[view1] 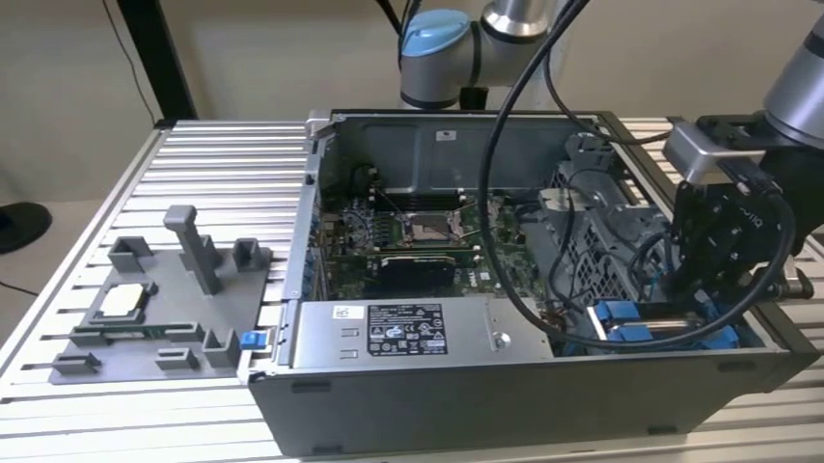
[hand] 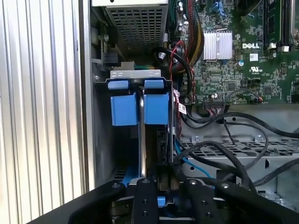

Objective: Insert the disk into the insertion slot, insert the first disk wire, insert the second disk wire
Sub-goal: 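Insert the first disk wire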

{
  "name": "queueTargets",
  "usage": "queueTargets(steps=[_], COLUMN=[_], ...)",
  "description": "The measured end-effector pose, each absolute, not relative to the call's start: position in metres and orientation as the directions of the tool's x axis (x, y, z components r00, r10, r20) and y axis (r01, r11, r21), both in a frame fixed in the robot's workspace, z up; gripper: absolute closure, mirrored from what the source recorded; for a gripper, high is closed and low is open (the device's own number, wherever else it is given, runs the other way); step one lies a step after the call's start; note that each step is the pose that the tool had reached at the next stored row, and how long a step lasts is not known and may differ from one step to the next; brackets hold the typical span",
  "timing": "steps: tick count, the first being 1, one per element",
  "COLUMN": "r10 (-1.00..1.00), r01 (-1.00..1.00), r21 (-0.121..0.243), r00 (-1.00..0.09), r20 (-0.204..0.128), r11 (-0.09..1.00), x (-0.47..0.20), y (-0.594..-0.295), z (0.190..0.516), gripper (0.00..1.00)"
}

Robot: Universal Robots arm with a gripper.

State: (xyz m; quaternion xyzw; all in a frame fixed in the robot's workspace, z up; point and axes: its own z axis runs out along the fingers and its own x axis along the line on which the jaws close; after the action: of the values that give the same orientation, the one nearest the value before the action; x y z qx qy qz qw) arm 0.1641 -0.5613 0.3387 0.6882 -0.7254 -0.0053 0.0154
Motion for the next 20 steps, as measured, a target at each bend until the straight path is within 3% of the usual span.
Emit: queueTargets(steps=[20], r10=[-0.998], r01=[-0.998], r21=[0.033], r00=[-0.053], r20=[0.015], r11=[0.053], x=[0.164], y=[-0.561], z=[0.373], gripper=[0.00])
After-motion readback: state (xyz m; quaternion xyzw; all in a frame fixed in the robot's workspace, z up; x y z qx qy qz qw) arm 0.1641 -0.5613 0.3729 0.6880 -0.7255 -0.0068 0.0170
